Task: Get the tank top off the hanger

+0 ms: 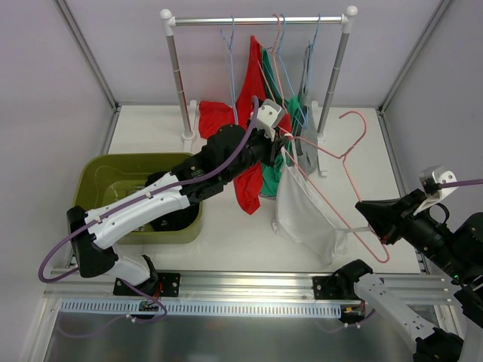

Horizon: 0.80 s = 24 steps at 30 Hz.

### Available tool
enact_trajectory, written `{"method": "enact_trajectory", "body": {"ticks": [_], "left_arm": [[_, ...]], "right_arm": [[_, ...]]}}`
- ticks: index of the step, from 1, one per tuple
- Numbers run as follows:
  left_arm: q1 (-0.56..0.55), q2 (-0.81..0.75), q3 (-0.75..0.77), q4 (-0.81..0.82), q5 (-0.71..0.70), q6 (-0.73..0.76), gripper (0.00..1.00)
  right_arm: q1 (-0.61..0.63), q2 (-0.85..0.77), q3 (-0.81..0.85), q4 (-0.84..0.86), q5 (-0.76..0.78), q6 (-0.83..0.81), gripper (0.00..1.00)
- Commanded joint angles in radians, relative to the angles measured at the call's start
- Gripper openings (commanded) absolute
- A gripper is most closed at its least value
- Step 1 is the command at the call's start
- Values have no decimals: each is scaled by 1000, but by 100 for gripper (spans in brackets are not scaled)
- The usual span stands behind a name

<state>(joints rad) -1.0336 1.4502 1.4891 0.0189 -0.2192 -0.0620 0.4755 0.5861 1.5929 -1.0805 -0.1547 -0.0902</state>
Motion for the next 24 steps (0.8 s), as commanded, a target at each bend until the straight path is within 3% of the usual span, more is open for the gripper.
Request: {"method": "enact_trajectory", "body": {"ticks": [1, 5, 10, 16, 18, 22, 24], "left_arm": [[-3, -27, -10, 46, -87, -18, 0], [24, -57, -30, 36, -305, -87, 0], [128, -99, -69, -43, -342, -268, 0], [202, -100, -101, -63, -157, -332, 0], [201, -94, -105, -53, -13, -309, 0], [191, -129, -232, 117, 216, -286, 0], [173, -152, -282, 173, 308, -279, 0]], "right_arm": [[-3, -11, 15, 54, -22, -16, 1], [-3, -23, -5, 18, -83, -66, 0], [-2, -89, -45, -6, -152, -121, 1], [-2, -137, -30, 14, -189, -128, 0], [-3, -155, -79, 86, -167, -112, 1], [-2, -247, -307, 411, -125, -46, 1], [-2, -285, -426, 612, -7, -22, 0]]}}
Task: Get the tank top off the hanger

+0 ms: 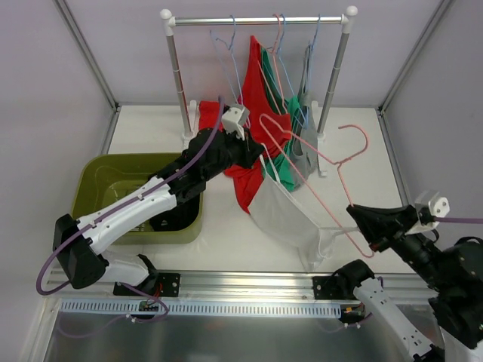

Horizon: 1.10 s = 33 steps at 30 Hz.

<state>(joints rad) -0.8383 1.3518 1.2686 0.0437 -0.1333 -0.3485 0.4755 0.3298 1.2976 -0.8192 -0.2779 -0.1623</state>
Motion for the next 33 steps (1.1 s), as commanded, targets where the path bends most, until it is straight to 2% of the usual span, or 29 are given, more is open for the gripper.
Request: {"method": "enact_trajectory", "body": {"ticks": [1, 3, 4, 6, 7, 8, 10, 13, 17, 18, 20, 21, 22, 23, 24, 25, 26, 27, 28, 29, 30, 31, 33], "left_arm": [[-31, -78, -105, 203, 310, 9, 0], [-61, -91, -136, 251, 433, 20, 0], [-74, -89, -147, 263, 533, 25, 0], [-119, -74, -144, 263, 636, 51, 0], [-133, -59, -152, 260, 679, 58, 0], [-146, -51, -161, 260, 731, 71, 0], [-176, -34, -202, 260, 735, 75, 0], [-180, -14, -257, 262, 700, 60, 0], [-180, 10, -305, 255, 623, 57, 0], [-180, 30, -299, 227, 568, 52, 0], [-182, 55, -287, 184, 491, 33, 0], [-182, 64, -270, 158, 425, 28, 0], [-183, 78, -264, 110, 391, 23, 0], [-186, 78, -258, 87, 355, 14, 0], [-189, 75, -250, 64, 262, 6, 0], [-191, 69, -245, 15, 227, 0, 0], [-193, 64, -241, -8, 200, -3, 14], [-193, 46, -230, -31, 170, -7, 34], [-193, 35, -226, -51, 106, -9, 62], [-193, 24, -219, -115, 78, -10, 73], [-193, 11, -206, -142, 52, -9, 92], [-193, -21, -198, -171, 25, -10, 99], [-193, -80, -178, -255, -46, -7, 99]], "right_arm": [[-3, -38, -168, 488, 149, 53, 1], [-3, -54, -287, 654, 204, 70, 1], [-3, -54, -331, 869, 204, 84, 0], [-3, -29, -414, 1105, 180, 136, 0], [-3, -12, -476, 1337, 168, 148, 0], [-2, 7, -504, 1452, 148, 156, 1], [-2, 81, -534, 1720, 135, 185, 0], [-2, 167, -521, 1912, 65, 121, 0], [-2, 206, -520, 1994, 19, 57, 0], [-2, 203, -526, 2005, 22, 52, 1], [-2, 174, -499, 1897, 31, 52, 0], [-2, 154, -465, 1781, 42, 49, 1], [-2, 137, -419, 1486, 77, 43, 1], [-2, 126, -369, 1345, 103, 40, 1], [-3, 132, -256, 1066, 143, 47, 0], [-3, 144, -200, 942, 217, 56, 1], [-3, 181, -148, 843, 233, 46, 1], [-2, 205, -59, 677, 232, 43, 1], [-2, 230, -26, 617, 236, 46, 1], [-2, 276, 0, 573, 243, 58, 1], [-2, 297, 18, 537, 244, 66, 1], [-2, 317, 43, 491, 252, 70, 0], [-2, 394, 75, 427, 252, 73, 0]]}}
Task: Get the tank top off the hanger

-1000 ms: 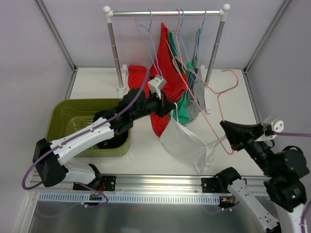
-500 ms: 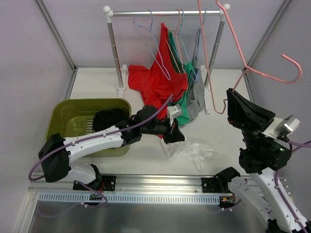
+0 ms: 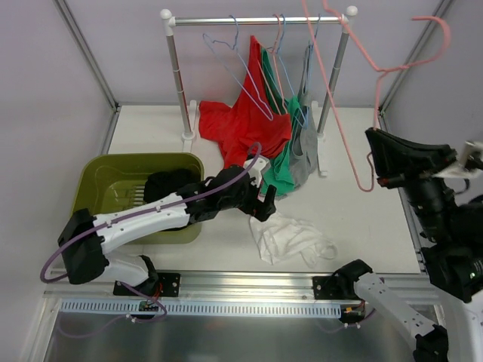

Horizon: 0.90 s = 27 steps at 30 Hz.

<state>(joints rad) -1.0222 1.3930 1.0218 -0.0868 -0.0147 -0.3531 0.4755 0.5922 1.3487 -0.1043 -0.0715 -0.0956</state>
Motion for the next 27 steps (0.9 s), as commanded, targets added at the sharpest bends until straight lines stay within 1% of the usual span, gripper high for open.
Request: {"method": "enact_trajectory", "body": {"ticks": [1, 2, 3, 5, 6, 9, 10, 14, 18, 19, 22, 27], "left_arm": [[-9, -144, 73, -151, -188, -3, 99], [-9, -169, 75, -204, -242, -4, 99], [-9, -220, 78, -232, -270, -7, 99], [-9, -276, 78, -283, -323, -12, 99], [-9, -331, 78, -331, -362, -12, 99], [-7, -429, 72, -408, -407, -7, 99], [-7, -452, 70, -424, -409, -3, 99], [-7, -548, 38, -487, -406, -3, 99], [-9, -646, -23, -528, -395, -15, 99], [-7, -657, -28, -539, -387, -30, 99], [-7, -687, -31, -582, -364, -43, 99], [-7, -727, -26, -642, -361, -43, 99]], "right_arm": [[-2, 158, 50, -305, 29, 8, 0], [-2, 182, 61, -313, 15, 10, 1], [-2, 231, 69, -319, 6, 13, 1], [-2, 282, 99, -325, 15, 7, 1], [-3, 335, 110, -325, 24, -3, 1], [-2, 418, 170, -328, 39, -36, 0], [-2, 475, 188, -331, 42, -47, 1], [-3, 579, 259, -330, 56, -65, 1], [-3, 644, 319, -328, 29, -61, 0], [-3, 658, 331, -327, -2, -59, 0], [0, 724, 375, -313, -30, -36, 0], [20, 857, 483, -279, -2, -56, 1]]}}
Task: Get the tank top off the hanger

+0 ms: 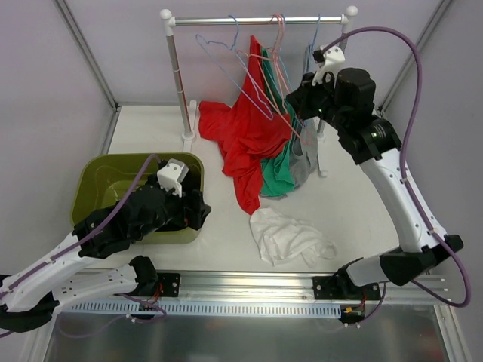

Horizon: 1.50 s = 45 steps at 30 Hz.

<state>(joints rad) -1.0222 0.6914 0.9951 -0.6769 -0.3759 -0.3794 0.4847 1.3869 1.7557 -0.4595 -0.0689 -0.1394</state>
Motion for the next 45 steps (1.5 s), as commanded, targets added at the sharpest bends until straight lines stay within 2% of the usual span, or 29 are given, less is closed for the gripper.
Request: {"method": "enact_trajectory", "body": {"ticks": [1, 8, 12, 15, 19, 24, 27, 28, 29, 31, 32, 36, 37, 40, 41, 43, 45], "left_arm": [[-7, -30, -4, -56, 0, -15, 99], [-9, -67, -39, -66, -4, -36, 99], [-9, -81, -50, -64, 6, -47, 99], [-9, -82, -52, -64, 9, -50, 99], [-9, -76, -44, -62, 9, -50, 99], [-9, -27, -19, -55, 6, -59, 98], [-9, 43, 11, -27, 18, -78, 99], [-9, 66, 20, -14, 28, -78, 99], [-9, 112, 42, 5, 38, -75, 99], [-10, 155, 54, 78, 86, -61, 99], [-10, 195, 57, 109, 104, -53, 99], [-10, 308, 65, 250, 189, -23, 99], [-10, 338, 71, 299, 231, -18, 99], [-16, 462, 88, 378, 322, -3, 99], [-25, 530, 97, 422, 340, -1, 99], [-45, 607, 134, 456, 364, 20, 99], [-81, 730, 169, 476, 364, 51, 99]], "right_arm": [[9, 82, 96, 84, 9, -15, 0], [11, 293, 355, 91, 31, -32, 0], [11, 382, 419, 99, 26, -25, 1], [11, 406, 409, 110, 9, 0, 1], [32, 380, 286, 165, -5, 21, 1], [63, 348, 215, 211, 12, 30, 1], [68, 347, 209, 213, 18, 43, 7], [68, 342, 209, 213, 20, 44, 11], [66, 337, 202, 211, 20, 44, 27], [66, 290, 182, 209, 18, 46, 36], [68, 267, 166, 212, 20, 44, 50], [58, 140, 78, 193, 21, 34, 66], [46, 112, 68, 182, 18, 34, 75], [5, -7, 22, 92, 3, 29, 90], [-6, -88, 2, 23, 4, 34, 92], [-32, -196, -118, -36, 24, 35, 99], [-38, -394, -297, -38, 61, 38, 100]]}}
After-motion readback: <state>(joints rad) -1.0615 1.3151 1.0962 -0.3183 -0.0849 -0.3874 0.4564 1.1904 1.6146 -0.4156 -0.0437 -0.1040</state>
